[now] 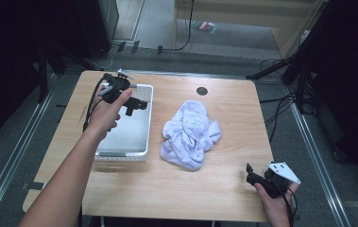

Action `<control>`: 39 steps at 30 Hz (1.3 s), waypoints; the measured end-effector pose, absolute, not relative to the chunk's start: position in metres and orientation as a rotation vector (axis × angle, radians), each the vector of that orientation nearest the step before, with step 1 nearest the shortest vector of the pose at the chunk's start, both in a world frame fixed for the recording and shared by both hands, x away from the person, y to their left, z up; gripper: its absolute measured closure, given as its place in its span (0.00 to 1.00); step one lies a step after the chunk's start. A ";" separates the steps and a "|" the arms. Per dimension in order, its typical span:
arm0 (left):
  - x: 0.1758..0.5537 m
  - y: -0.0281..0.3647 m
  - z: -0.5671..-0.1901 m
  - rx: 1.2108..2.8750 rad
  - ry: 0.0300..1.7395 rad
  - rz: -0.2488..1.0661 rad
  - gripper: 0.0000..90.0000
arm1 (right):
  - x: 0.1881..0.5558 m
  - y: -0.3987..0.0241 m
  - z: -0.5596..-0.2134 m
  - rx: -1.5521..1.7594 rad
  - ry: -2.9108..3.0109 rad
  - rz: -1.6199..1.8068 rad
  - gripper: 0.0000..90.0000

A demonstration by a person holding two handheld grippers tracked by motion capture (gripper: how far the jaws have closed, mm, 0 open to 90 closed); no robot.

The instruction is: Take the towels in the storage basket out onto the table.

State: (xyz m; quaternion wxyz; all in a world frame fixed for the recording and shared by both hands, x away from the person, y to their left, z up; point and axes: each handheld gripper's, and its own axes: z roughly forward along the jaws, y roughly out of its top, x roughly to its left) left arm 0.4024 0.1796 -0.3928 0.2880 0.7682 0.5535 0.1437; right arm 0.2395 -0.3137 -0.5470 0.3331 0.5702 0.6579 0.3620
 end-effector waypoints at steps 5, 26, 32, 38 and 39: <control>0.400 0.197 -0.394 2.029 1.511 0.403 0.00 | 0.239 -0.313 -0.547 1.491 1.717 0.944 0.11; 0.371 0.278 -0.404 1.921 1.605 0.454 0.00 | 0.240 -0.312 -0.547 1.490 1.721 0.930 0.12; 0.356 0.295 -0.409 1.904 1.615 0.473 0.00 | 0.240 -0.312 -0.547 1.490 1.722 0.928 0.12; 0.344 0.313 -0.419 1.860 1.641 0.484 0.00 | 0.240 -0.312 -0.547 1.493 1.722 0.929 0.12; 0.344 0.313 -0.419 1.860 1.641 0.484 0.00 | 0.240 -0.312 -0.547 1.493 1.722 0.929 0.12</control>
